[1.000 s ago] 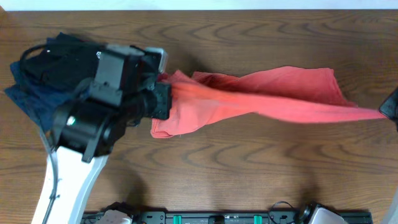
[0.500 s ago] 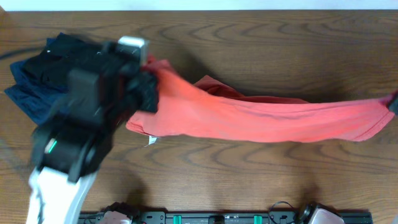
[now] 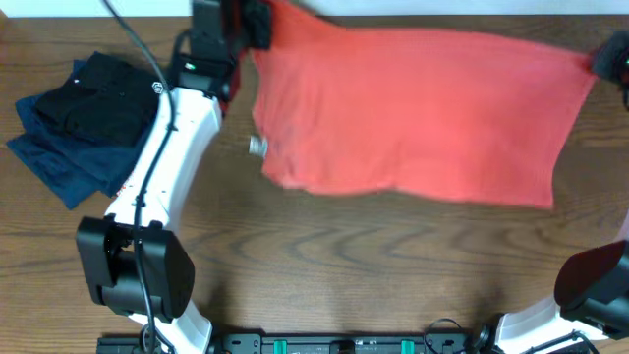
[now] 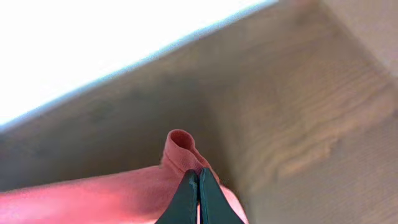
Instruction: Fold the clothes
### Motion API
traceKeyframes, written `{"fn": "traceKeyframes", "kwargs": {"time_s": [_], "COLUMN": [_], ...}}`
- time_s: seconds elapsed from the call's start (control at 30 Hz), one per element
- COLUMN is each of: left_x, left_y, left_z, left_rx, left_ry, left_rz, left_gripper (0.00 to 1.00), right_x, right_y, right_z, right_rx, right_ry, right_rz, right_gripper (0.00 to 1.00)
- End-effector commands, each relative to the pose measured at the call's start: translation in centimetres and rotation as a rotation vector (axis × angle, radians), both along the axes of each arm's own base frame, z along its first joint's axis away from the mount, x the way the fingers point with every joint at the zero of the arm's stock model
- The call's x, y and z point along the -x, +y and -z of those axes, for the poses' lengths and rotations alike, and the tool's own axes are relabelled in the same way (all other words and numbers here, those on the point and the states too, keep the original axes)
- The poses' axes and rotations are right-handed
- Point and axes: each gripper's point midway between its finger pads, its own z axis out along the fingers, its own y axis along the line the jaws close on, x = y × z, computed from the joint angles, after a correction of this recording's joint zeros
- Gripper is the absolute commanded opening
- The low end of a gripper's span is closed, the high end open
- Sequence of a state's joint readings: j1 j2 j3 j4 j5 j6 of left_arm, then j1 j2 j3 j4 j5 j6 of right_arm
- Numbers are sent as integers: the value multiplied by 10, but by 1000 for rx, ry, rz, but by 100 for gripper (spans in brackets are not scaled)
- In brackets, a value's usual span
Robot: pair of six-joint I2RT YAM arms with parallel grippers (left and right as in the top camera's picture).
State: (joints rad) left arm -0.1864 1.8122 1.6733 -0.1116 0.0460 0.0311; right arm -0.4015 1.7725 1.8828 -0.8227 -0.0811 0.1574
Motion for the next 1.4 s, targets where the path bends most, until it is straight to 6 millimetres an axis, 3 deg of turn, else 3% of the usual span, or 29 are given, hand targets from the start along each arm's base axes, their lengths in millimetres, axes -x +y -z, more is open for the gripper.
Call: {"fn": "traceKeyframes", "kwargs": {"time_s": [0.0,0.03,0.1,0.17,0.23,0.3,0.33,0.4,0.47,0.53,0.67,0.8,0.97,1.03,1.23,1.37], "left_x": [25,35,53,70,82,88,91,98,112,133,180,225,278,297,355,376], "left_y": [10,12,24,38,42,34,28,21,15,12,19,35,38,35,13,-1], "left_z": [-172,-205,-254,-288,-291,-267,-244,-194,-130,-69,31,100,155,167,190,195], "left_rx": [45,53,60,59,53,56,61,72,77,77,46,-15,4,-16,-135,-219], "left_ry": [-363,-425,-521,-580,-539,-412,-313,-103,160,418,869,1190,1466,1532,1665,1692], "left_rz": [33,53,39,23,61,128,159,185,192,192,154,88,8,18,104,165], "left_gripper": [6,6,6,6,6,6,6,6,6,6,6,6,6,6,6,6], "right_x": [19,28,47,69,82,93,98,106,113,122,142,171,225,239,263,266], "right_y": [-10,-13,-19,-27,-31,-37,-39,-42,-45,-49,-53,-50,-52,-50,-53,-55], "right_z": [-144,-174,-208,-221,-212,-188,-171,-136,-98,-58,21,85,140,153,170,171], "right_rx": [98,126,162,184,182,165,152,122,94,71,36,7,4,-24,-93,-101], "right_ry": [-322,-383,-440,-430,-373,-269,-201,-67,73,221,494,702,925,968,1009,1007], "right_rz": [60,75,107,165,195,235,255,281,304,327,352,382,523,557,620,629], "right_gripper": [1,1,1,1,1,1,1,1,1,1,1,1,1,1,1,1]}}
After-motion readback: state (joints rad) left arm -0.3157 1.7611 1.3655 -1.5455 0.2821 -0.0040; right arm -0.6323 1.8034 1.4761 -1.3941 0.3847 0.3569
